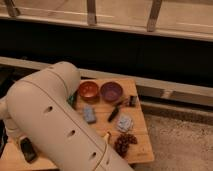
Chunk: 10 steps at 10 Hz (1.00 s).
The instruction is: Wipe tray with eraser
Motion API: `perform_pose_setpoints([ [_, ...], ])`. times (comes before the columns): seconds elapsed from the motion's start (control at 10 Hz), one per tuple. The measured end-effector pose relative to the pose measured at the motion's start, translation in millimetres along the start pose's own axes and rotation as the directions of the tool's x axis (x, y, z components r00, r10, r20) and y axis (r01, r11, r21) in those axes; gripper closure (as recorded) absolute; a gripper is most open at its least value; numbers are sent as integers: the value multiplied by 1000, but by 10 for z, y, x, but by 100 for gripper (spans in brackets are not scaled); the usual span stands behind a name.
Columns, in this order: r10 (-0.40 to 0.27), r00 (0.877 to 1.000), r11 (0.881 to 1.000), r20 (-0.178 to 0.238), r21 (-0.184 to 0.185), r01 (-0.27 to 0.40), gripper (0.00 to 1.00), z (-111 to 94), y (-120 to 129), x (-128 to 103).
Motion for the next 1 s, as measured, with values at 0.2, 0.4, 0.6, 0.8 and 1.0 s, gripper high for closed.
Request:
perform_pose_setpoints([
  [0.2,-10,1000,1000,28,-9,10,94,-115,0,18],
  [0.4,-29,995,999,100,-31,32,94,-428,-10,44],
  [0.6,-53,984,997,170,-49,62,94,-728,-17,65],
  [0.8,-86,964,993,252,-60,104,94,-1054,-33,75],
  [1.0,-101,945,992,310,-44,120,94,-1362,-107,83],
])
